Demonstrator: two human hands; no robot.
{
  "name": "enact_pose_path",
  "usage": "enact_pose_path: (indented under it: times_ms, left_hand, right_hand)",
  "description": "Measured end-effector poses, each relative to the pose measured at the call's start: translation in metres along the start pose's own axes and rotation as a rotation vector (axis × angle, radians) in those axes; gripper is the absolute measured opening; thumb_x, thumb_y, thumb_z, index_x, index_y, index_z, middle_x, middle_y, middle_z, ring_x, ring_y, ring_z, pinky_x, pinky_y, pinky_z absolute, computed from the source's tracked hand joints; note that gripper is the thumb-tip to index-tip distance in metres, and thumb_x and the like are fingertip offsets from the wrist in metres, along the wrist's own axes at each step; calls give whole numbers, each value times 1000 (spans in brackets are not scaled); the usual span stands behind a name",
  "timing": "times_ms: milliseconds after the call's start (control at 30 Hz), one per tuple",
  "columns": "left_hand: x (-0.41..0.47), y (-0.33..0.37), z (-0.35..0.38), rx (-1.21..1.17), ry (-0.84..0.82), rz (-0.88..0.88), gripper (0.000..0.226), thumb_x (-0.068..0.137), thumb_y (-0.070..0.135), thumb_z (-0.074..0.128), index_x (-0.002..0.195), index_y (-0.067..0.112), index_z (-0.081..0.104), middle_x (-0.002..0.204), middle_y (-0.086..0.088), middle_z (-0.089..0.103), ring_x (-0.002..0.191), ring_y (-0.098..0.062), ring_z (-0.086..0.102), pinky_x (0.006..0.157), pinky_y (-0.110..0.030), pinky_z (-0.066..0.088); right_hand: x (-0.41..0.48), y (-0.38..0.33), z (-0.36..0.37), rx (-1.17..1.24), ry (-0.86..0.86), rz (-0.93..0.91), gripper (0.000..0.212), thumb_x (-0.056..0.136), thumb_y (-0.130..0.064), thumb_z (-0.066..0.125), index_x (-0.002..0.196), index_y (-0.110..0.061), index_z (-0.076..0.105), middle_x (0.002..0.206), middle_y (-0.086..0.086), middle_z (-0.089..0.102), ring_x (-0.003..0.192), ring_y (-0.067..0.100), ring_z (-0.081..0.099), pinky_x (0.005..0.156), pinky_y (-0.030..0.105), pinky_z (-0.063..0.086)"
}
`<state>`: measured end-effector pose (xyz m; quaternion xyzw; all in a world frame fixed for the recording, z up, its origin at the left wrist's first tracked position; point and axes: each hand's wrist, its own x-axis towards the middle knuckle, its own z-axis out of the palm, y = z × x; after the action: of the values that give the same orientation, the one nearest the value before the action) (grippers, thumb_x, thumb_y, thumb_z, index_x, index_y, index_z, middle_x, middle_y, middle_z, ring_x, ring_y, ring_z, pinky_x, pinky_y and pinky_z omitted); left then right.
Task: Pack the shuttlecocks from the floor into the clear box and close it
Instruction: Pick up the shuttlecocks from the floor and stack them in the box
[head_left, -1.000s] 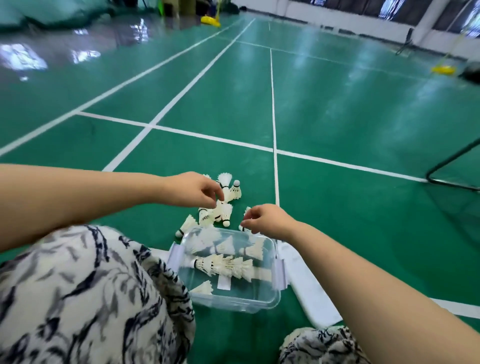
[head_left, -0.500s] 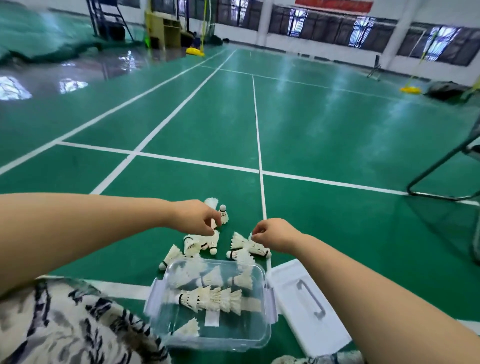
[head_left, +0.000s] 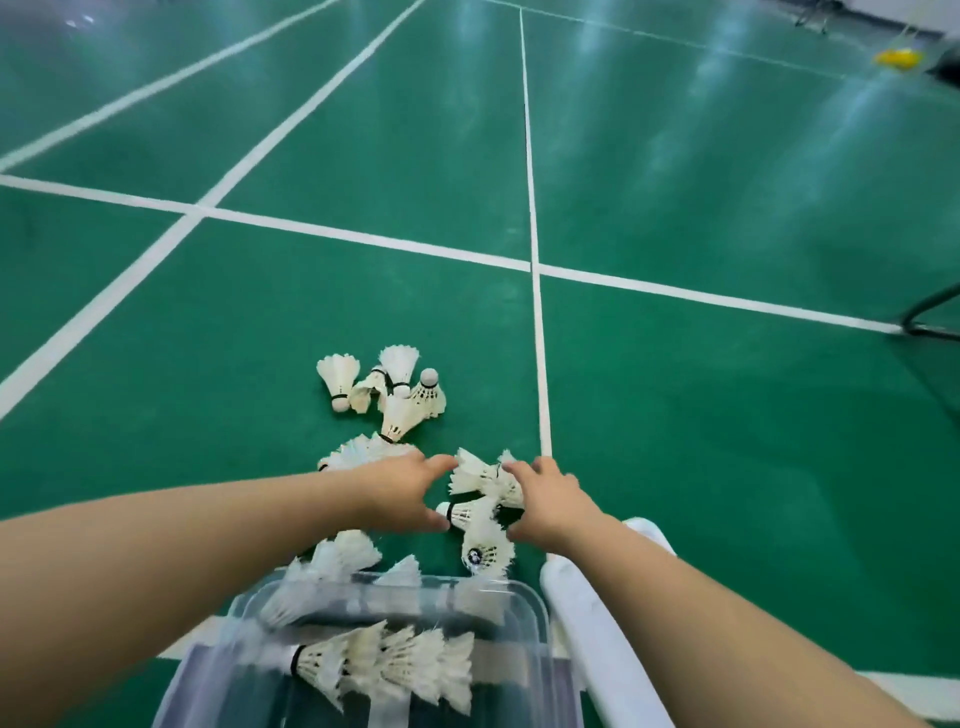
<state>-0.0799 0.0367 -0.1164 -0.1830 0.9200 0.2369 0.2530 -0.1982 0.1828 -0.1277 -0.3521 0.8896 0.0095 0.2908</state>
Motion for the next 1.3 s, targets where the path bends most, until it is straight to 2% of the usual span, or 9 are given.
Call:
enact_pose_path:
  times_ms: [100,167,367,533,667,733,867,1033,1300]
  left_hand:
    - [37,-6,23,-57,-20,-32,85,80,49,62,145,33,10,145,-8,32,128,-26,41,107,-36,37]
    - [58,-11,40,-91,-52,-68,87,79,53,61,145,31,10,147,-10,31,130,-28,40,107,-36,35]
    - [80,-15,70,-227,-102,-81,71,83,52,56,142,30,24,145,-10,31,127,-27,42,106,-35,36]
    - [76,-22,68,-231,-77,-83,71,82,47,58,142,28,25,141,-7,34,123,-24,44,103,-32,37]
    - [69,-23,67,-249,-49,-82,69,83,45,58,141,27,27,141,-6,35,122,-23,45,101,-30,36]
    - [65,-20,65,-254,-47,-70,68,83,45,58,141,28,26,142,-5,33,122,-22,45,101,-30,36]
    - [62,-16,63,-252,-32,-45,68,83,44,59,141,28,26,142,-4,34,119,-22,47,100,-30,38]
    - [60,-13,63,-232,-38,-8,73,82,45,61,142,30,23,146,-3,30,127,-23,42,106,-34,37]
    - [33,-5,27,-255,46,78,89,76,48,67,145,28,15,153,1,24,132,-18,38,108,-32,32]
  right_hand:
    - [35,0,13,-62,-47,-24,94,72,-30,76,144,-39,17,157,3,3,133,42,28,103,48,40]
    - [54,0,21,-134,-94,-30,97,69,-33,79,144,-36,17,158,4,-2,129,41,38,98,43,44]
    - [72,-3,37,-355,-19,-118,44,83,-4,53,123,-15,40,130,14,33,97,36,58,64,35,40]
    - [79,-10,29,-531,-32,-191,37,86,5,43,119,-9,55,125,16,49,102,36,60,66,34,40]
    - [76,-6,27,-574,-42,-244,25,82,7,49,99,-3,65,82,8,53,94,34,64,61,32,42]
    - [72,-2,29,-560,-27,-249,26,83,9,46,100,-1,63,94,12,59,95,34,64,62,34,42]
    - [65,4,28,-471,25,-240,28,85,11,41,107,2,56,110,16,59,100,37,61,66,37,40]
    - [61,9,19,-262,51,-203,14,88,-14,53,77,-5,54,84,12,47,78,32,51,66,32,39]
    - [8,13,-14,275,264,-107,25,81,-30,69,75,-6,66,75,8,63,73,21,53,64,28,37]
